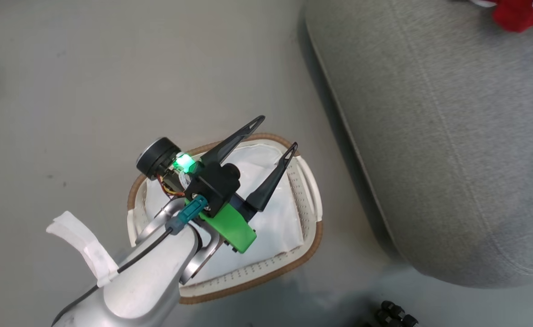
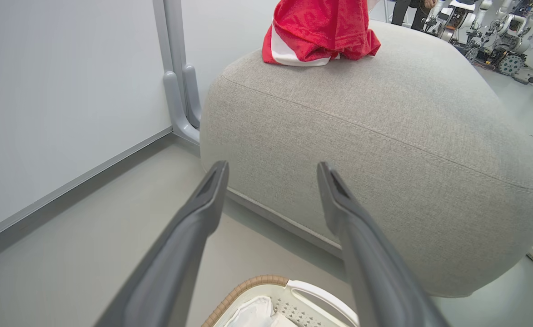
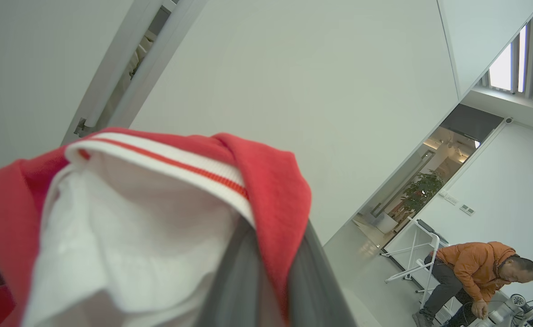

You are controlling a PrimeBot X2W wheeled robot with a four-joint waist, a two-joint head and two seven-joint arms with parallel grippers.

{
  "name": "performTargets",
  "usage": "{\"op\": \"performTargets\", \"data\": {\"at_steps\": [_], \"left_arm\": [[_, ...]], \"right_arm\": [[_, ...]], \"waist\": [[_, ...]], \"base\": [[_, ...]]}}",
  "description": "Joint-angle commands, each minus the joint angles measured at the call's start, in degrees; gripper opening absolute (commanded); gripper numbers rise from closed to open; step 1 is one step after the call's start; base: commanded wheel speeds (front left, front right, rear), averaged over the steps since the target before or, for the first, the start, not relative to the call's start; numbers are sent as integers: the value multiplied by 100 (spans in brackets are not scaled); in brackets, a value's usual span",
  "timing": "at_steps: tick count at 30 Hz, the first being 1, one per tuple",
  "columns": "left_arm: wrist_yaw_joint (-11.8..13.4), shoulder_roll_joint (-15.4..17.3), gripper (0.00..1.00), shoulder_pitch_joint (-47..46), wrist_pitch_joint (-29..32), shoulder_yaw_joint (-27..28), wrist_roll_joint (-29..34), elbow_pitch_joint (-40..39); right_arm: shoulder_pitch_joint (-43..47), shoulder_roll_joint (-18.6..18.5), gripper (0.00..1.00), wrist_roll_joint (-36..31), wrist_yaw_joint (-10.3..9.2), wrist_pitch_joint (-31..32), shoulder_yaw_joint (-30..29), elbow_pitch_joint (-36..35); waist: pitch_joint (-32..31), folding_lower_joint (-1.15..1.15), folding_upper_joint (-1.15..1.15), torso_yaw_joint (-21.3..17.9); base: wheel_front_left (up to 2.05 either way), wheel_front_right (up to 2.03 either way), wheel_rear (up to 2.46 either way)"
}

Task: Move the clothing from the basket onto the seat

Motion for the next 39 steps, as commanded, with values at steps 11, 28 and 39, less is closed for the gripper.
{"op": "performTargets", "data": {"at_steps": [11,28,39], "left_arm": [[58,84,100,-367,101,-33,145,-395],[223,75,100,-128,-142,147,-113,-161],[431,-259,100,317,-341,804,-484,212]], "right_arm": [[542,531,0,-654,-9,-161,-640,1232],[1211,1198,100,-541,-8,-387,-267,977],[2159,1479,100,-173,-9,-390,-95,165]], "waist": [[1022,-1,66,728],[446,-1,66,489],[-746,-1,66,748]], "base": [[0,0,0],[0,0,0],[0,0,0]]}}
